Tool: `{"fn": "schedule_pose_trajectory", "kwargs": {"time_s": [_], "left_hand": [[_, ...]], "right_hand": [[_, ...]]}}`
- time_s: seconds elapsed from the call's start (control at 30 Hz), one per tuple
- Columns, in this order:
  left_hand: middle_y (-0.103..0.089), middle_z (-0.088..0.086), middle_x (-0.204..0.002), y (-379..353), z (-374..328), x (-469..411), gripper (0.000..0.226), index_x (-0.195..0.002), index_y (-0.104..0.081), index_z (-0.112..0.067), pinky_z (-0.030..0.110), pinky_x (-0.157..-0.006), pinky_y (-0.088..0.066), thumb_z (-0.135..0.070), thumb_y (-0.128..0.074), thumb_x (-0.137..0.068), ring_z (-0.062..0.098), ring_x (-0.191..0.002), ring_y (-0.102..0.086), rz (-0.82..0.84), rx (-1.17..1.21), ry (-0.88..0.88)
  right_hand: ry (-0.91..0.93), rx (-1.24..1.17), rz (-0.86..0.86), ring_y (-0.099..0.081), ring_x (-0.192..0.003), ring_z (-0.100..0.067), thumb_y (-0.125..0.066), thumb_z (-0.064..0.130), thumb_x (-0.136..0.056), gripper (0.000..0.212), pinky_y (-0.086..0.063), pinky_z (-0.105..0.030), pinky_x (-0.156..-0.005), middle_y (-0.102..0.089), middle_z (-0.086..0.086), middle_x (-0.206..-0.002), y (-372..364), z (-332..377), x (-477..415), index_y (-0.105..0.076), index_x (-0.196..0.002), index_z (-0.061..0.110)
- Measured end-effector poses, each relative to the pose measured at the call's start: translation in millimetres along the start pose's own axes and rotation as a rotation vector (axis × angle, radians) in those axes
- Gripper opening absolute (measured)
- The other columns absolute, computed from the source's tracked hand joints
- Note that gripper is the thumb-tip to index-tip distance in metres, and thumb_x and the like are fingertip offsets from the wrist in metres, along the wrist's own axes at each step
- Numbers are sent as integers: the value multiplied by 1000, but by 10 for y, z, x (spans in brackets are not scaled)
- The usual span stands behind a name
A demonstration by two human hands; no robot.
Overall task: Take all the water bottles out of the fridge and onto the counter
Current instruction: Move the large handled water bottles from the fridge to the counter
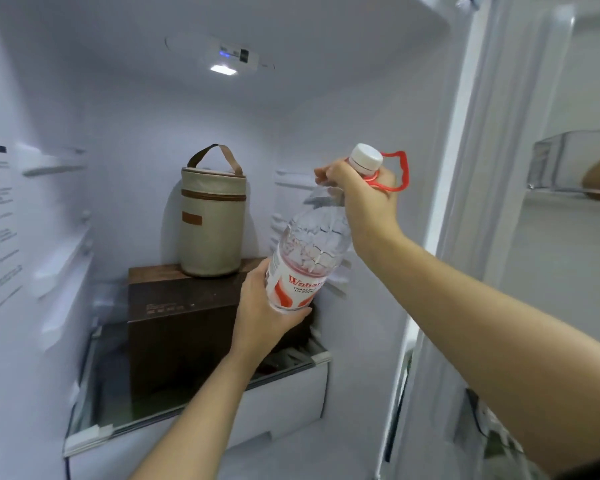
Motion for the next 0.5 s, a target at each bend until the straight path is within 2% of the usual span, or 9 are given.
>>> {"fn": "schedule_pose_trajectory", "kwargs": {"time_s": [0.13,0.2,0.3,0.4,0.5], "left_hand": [[-50,-29,-121,-61,-254,271,94,-127,-39,-55,9,-83,-49,-49,-92,-49,-2,-113,-55,-49,71,-28],[-54,-29,-120,-82,-393,420,93,-127,-42,-53,6,-79,-49,-41,-94,-50,-4,-111,-57,-72,112,-49],[-52,-18,-127,-97,-657,726,102,-133,-40,-48,16,-84,-54,-40,-95,-47,5,-116,-57,-89,167,9],[-56,-21,-118,-120,-1058,1035,94,-126,-44,-51,9,-77,-51,-35,-93,-47,5,-110,-60,-95,200,-41],[-65,-8,-106,-197,-1468,1371,78,-121,-56,-29,20,-69,-58,-26,-94,-52,18,-100,-66,-23,229,-62]], "right_hand": [[57,57,35,-70,-81,-21,-64,5,-82,9,-59,-46,-78,-73,-14,-82,166,243,354,-67,-76,11],[104,41,59,-69,-79,-20,-64,11,-76,2,-60,-41,-74,-71,-13,-79,272,408,547,-66,-75,11],[172,17,101,-70,-75,-17,-63,11,-70,10,-55,-27,-68,-70,-1,-69,474,656,824,-65,-65,19],[190,-6,139,-69,-72,-16,-61,7,-71,22,-53,-24,-67,-70,0,-67,743,895,1105,-66,-58,25],[218,0,154,-69,-71,-17,-60,4,-72,20,-53,-24,-68,-70,-1,-67,1064,1142,1419,-66,-61,20]]}}
Point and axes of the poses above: each hand's wrist, its own x-axis away from the middle knuckle, its own y-axis out of the back of the hand, z = x × y, the point moved 1 cm from there along -x, towards the middle knuckle
